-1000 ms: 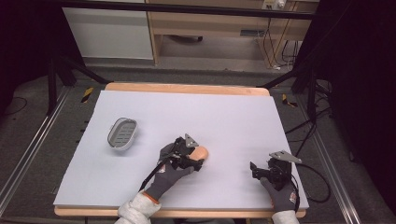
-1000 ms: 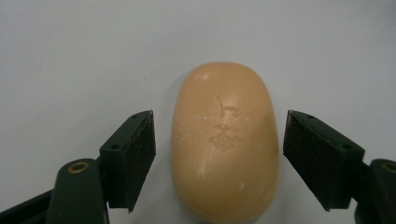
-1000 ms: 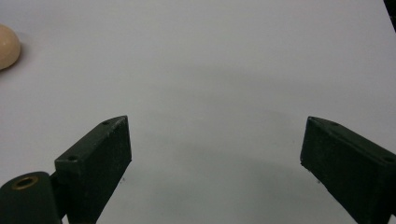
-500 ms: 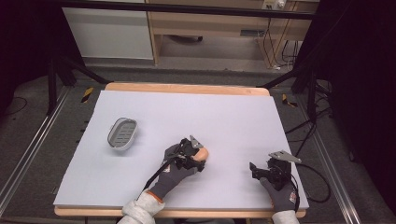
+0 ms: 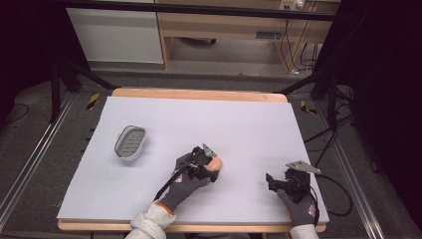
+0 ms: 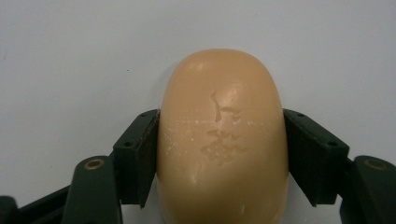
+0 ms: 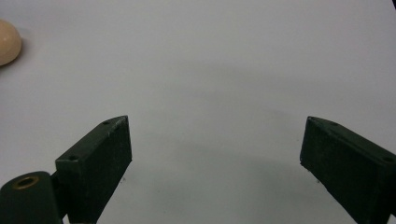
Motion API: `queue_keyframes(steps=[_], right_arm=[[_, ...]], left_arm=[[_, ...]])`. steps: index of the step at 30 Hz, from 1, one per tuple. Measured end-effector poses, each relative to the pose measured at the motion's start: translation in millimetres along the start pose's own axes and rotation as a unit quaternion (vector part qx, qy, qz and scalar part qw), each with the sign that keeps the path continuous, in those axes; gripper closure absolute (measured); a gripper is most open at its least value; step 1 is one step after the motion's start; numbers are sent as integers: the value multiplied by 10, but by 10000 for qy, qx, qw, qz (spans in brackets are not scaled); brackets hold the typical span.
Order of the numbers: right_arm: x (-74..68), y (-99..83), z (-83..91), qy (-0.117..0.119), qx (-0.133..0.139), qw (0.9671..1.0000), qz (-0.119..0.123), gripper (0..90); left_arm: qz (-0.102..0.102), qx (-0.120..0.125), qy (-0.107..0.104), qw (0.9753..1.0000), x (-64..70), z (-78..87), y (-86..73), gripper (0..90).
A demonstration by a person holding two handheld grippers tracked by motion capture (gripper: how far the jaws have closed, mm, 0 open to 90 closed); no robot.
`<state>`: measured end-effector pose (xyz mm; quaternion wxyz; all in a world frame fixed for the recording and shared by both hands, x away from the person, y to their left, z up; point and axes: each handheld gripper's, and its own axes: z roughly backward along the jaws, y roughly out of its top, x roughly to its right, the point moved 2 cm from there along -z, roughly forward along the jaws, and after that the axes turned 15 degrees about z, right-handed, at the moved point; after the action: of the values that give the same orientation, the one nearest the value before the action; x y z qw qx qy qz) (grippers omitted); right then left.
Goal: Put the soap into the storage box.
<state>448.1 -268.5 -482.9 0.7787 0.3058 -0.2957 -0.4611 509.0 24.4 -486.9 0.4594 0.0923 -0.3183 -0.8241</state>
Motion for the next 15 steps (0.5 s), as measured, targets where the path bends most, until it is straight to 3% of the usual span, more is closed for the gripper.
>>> queue_keyframes(steps=[7, 15], right_arm=[[1, 0, 5, 12, 9, 10000, -26, 91], [-1, 2, 8, 2, 7, 10000, -22, 91]], left_arm=[[14, 38, -17, 10000, 2, 14, 4, 316], [0, 188, -105, 9998, -8, 209, 44, 317]])
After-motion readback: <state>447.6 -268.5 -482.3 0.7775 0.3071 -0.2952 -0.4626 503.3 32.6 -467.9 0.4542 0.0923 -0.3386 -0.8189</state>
